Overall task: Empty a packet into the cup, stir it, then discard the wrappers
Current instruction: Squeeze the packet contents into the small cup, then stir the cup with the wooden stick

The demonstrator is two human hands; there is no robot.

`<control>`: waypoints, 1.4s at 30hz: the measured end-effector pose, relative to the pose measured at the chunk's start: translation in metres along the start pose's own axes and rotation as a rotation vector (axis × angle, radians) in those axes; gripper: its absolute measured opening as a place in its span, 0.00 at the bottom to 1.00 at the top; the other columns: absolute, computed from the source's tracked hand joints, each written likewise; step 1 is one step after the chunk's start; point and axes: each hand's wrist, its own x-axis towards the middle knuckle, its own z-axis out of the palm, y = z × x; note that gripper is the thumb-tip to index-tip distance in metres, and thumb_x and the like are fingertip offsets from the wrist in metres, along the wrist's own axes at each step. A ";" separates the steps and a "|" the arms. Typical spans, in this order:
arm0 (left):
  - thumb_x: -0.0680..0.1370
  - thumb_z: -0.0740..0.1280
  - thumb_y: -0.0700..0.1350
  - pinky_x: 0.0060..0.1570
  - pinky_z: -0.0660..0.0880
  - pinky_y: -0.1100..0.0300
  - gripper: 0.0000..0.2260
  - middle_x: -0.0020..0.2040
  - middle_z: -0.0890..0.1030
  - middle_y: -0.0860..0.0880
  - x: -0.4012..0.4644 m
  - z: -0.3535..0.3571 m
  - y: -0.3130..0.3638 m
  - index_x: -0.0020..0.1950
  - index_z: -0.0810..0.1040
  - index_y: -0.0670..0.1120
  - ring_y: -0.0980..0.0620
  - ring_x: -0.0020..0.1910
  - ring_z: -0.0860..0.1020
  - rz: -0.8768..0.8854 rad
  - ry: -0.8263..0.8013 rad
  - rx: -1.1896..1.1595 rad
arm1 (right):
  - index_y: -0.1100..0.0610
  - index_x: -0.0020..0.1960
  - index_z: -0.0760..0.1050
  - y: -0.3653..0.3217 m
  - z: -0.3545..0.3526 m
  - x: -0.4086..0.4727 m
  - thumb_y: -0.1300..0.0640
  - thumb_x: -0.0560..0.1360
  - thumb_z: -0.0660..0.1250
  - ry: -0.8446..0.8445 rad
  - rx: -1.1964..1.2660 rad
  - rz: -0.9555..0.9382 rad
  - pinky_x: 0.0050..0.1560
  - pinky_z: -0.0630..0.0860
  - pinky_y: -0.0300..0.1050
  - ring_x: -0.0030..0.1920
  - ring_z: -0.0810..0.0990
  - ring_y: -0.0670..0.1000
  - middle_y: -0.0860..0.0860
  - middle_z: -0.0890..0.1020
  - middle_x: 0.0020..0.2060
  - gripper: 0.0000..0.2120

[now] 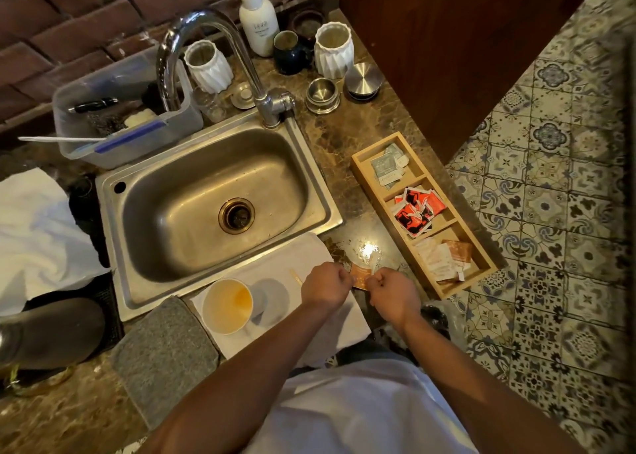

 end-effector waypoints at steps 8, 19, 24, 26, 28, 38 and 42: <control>0.79 0.69 0.55 0.28 0.62 0.60 0.12 0.35 0.77 0.54 0.002 0.005 -0.003 0.39 0.78 0.50 0.53 0.36 0.76 0.017 0.038 0.092 | 0.51 0.38 0.78 -0.003 -0.006 0.008 0.47 0.78 0.66 -0.041 0.001 0.061 0.41 0.85 0.52 0.33 0.85 0.52 0.50 0.85 0.30 0.13; 0.77 0.69 0.64 0.36 0.68 0.58 0.20 0.41 0.84 0.47 0.013 0.001 -0.010 0.40 0.81 0.47 0.49 0.39 0.79 -0.012 -0.022 0.242 | 0.50 0.36 0.76 -0.004 -0.007 0.013 0.42 0.78 0.65 -0.051 -0.116 0.097 0.42 0.85 0.51 0.34 0.85 0.53 0.50 0.84 0.31 0.16; 0.78 0.68 0.63 0.37 0.70 0.57 0.21 0.41 0.84 0.47 0.011 0.001 -0.011 0.44 0.83 0.45 0.47 0.43 0.83 0.005 -0.031 0.224 | 0.50 0.37 0.78 -0.006 -0.006 0.013 0.42 0.78 0.66 -0.056 -0.095 0.156 0.37 0.84 0.46 0.29 0.85 0.51 0.49 0.85 0.29 0.15; 0.78 0.67 0.63 0.39 0.72 0.56 0.21 0.42 0.85 0.47 0.008 -0.003 -0.010 0.45 0.84 0.44 0.47 0.44 0.83 0.018 -0.049 0.222 | 0.50 0.37 0.78 -0.007 -0.006 0.013 0.41 0.78 0.66 -0.052 -0.120 0.152 0.38 0.84 0.46 0.29 0.85 0.50 0.49 0.85 0.29 0.16; 0.80 0.64 0.63 0.42 0.76 0.53 0.25 0.42 0.86 0.45 0.004 -0.010 -0.007 0.45 0.84 0.42 0.46 0.43 0.84 0.036 -0.087 0.158 | 0.50 0.36 0.78 -0.008 -0.007 0.011 0.40 0.78 0.66 -0.030 -0.154 0.124 0.37 0.82 0.44 0.31 0.84 0.50 0.48 0.84 0.30 0.17; 0.79 0.58 0.68 0.46 0.82 0.50 0.20 0.31 0.84 0.48 -0.069 -0.077 -0.018 0.45 0.80 0.55 0.51 0.33 0.83 0.091 0.075 -0.378 | 0.47 0.39 0.73 -0.030 0.011 -0.018 0.38 0.78 0.65 0.085 -0.144 -0.185 0.30 0.66 0.39 0.33 0.77 0.41 0.44 0.79 0.32 0.15; 0.81 0.61 0.65 0.34 0.79 0.53 0.19 0.31 0.84 0.45 -0.095 -0.106 -0.049 0.42 0.83 0.54 0.48 0.32 0.83 0.043 0.184 -0.646 | 0.45 0.41 0.71 -0.051 0.036 -0.021 0.35 0.74 0.66 -0.040 -0.207 -0.220 0.34 0.70 0.41 0.37 0.78 0.44 0.42 0.79 0.35 0.14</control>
